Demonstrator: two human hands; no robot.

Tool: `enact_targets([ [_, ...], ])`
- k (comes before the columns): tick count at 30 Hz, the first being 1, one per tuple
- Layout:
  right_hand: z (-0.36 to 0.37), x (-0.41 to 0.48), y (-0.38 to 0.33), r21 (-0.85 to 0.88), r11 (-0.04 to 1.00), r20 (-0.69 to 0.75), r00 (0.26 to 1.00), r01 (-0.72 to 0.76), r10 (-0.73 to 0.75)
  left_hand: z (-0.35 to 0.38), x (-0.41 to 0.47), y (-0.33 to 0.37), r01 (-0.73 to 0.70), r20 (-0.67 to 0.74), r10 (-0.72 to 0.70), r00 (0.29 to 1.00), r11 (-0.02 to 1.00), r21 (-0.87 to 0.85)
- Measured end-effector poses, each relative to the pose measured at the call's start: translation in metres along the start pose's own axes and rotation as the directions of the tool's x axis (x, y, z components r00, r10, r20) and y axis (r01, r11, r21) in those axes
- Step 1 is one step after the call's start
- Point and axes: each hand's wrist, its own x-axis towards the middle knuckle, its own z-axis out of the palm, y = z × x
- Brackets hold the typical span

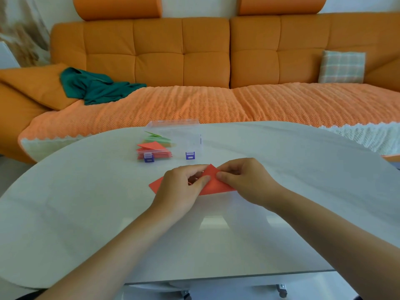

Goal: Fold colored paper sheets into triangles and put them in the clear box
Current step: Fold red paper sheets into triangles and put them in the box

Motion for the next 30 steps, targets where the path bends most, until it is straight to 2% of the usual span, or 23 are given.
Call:
enact_targets([
  [6,0.01,-0.007,-0.001,-0.159,0.984,0.017,0.996,0.085,-0.083,0.007,-0.002,0.0,-0.024,-0.061,0.021,0.998,0.999,-0.036],
  [12,0.014,-0.011,-0.004,-0.306,0.937,0.024,0.985,0.168,-0.168,0.009,-0.003,-0.002,-0.022,-0.037,0.02,0.999,0.999,-0.04],
  [19,0.017,-0.008,-0.003,-0.392,0.894,0.056,0.976,0.216,-0.212,0.01,-0.004,-0.002,-0.048,-0.045,0.046,0.998,0.997,-0.059],
  [23,0.015,-0.007,-0.003,-0.42,0.881,0.075,0.976,0.218,-0.205,0.009,-0.005,-0.002,-0.05,-0.051,0.048,0.998,0.998,-0.045],
  [25,0.014,-0.006,-0.003,-0.417,0.892,0.035,0.984,0.175,-0.176,0.009,-0.005,-0.002,-0.042,-0.046,0.04,0.998,0.998,-0.04],
  [28,0.012,-0.004,-0.002,-0.295,0.953,-0.067,0.993,0.072,-0.095,0.011,-0.004,-0.003,-0.018,-0.016,0.017,1.0,0.999,-0.036],
  [30,0.011,-0.003,-0.002,-0.226,0.974,-0.08,0.996,0.018,-0.037,0.012,-0.003,-0.004,-0.004,0.005,0.004,1.0,0.999,-0.042],
])
